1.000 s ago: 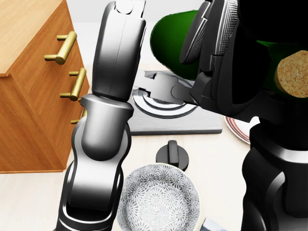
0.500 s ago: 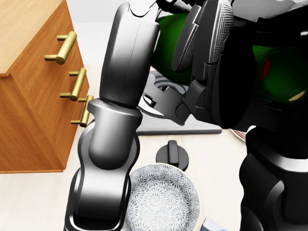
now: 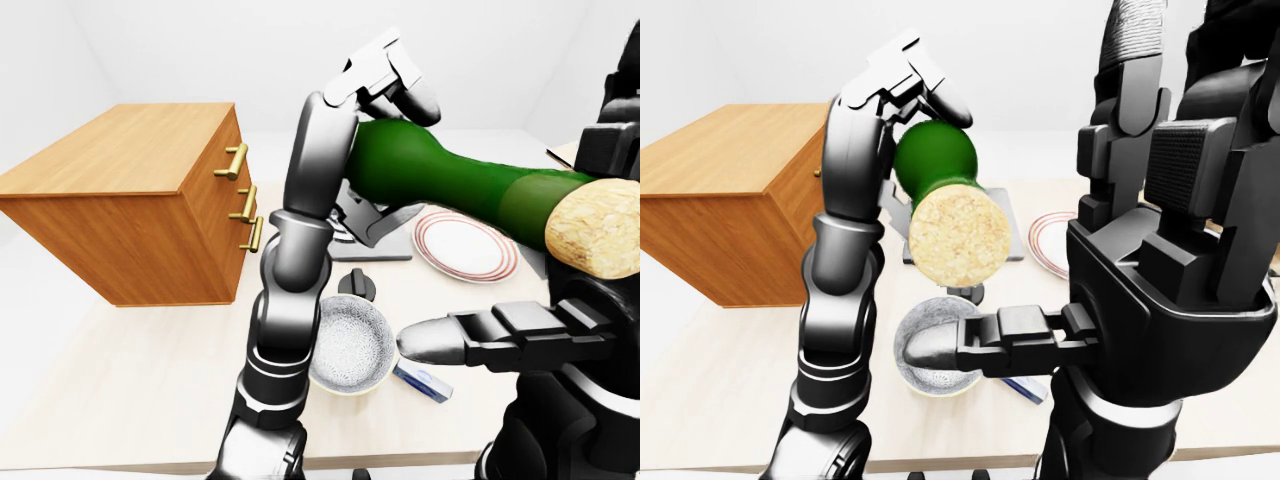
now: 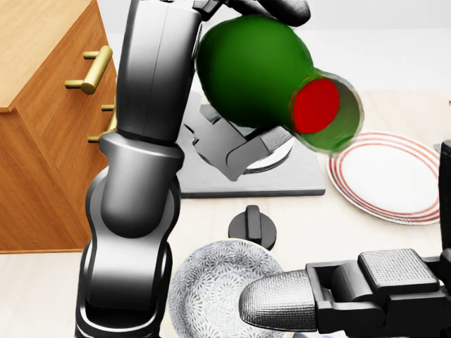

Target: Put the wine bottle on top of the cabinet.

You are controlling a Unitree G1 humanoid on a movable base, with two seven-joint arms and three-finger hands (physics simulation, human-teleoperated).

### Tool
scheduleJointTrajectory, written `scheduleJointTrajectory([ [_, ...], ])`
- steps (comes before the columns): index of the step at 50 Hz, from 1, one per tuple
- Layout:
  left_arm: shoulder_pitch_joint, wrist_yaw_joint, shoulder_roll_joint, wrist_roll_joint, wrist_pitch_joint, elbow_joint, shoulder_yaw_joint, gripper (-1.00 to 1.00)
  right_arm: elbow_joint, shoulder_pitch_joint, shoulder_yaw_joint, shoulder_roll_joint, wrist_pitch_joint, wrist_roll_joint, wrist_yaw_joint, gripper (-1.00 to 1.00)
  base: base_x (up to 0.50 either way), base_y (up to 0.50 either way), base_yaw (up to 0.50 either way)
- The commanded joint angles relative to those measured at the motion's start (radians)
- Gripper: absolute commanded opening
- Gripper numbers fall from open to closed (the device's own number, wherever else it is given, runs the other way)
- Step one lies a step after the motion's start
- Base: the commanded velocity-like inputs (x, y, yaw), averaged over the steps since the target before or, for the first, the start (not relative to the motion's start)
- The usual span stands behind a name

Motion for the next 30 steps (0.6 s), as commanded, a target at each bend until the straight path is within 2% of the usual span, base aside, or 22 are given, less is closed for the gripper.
scheduleJointTrajectory([
  [1,-0.063,0.028,0.059,-0.103,0.000,-0.002,0.018,-1.00,-0.007,0.418,-0.008,0.102,0.000,-0.088,0.107,1.00,0.00,0.00,0.00],
  [2,-0.078,0.023,0.068,-0.114,0.000,-0.038,0.030,-1.00,-0.007,0.491,-0.026,0.107,0.000,-0.059,0.111,1.00,0.00,0.00,0.00],
  [7,-0.103,0.019,0.091,-0.133,0.000,-0.152,0.020,-1.00,-0.007,0.623,-0.027,0.064,0.000,0.020,0.057,1.00,0.00,0.00,0.00],
  [9,-0.141,0.010,0.094,-0.154,0.000,-0.209,0.040,-1.00,0.016,0.670,-0.027,0.048,0.000,0.047,0.039,1.00,0.00,0.00,0.00],
  [13,-0.257,0.010,0.140,-0.244,0.000,-0.298,0.113,-1.00,0.074,0.700,-0.037,0.034,0.000,0.080,0.021,1.00,0.00,0.00,0.00],
  [15,-0.332,0.005,0.164,-0.342,0.000,-0.336,0.183,-1.00,0.108,0.706,-0.038,0.031,0.000,0.088,0.015,1.00,0.00,0.00,0.00],
  [17,-0.381,0.033,0.203,-0.428,0.000,-0.332,0.231,-1.00,0.119,0.713,-0.036,0.027,0.000,0.092,0.012,1.00,0.00,0.00,0.00],
  [18,-0.441,0.047,0.253,-0.468,0.000,-0.295,0.280,-1.00,0.130,0.715,-0.041,0.027,0.000,0.099,0.011,1.00,0.00,0.00,0.00],
  [21,-0.518,0.104,0.366,-0.593,0.000,-0.215,0.349,-1.00,0.167,0.708,-0.045,0.027,0.000,0.108,0.007,1.00,0.00,0.00,0.00],
  [25,-0.546,0.176,0.488,-0.729,0.000,-0.118,0.375,-1.00,0.194,0.706,-0.046,0.026,0.000,0.116,0.002,1.00,0.00,0.00,0.00],
  [30,-0.564,0.226,0.632,-0.832,0.000,0.024,0.387,-1.00,0.224,0.707,-0.053,0.024,0.000,0.127,0.003,1.00,0.00,0.00,0.00],
])
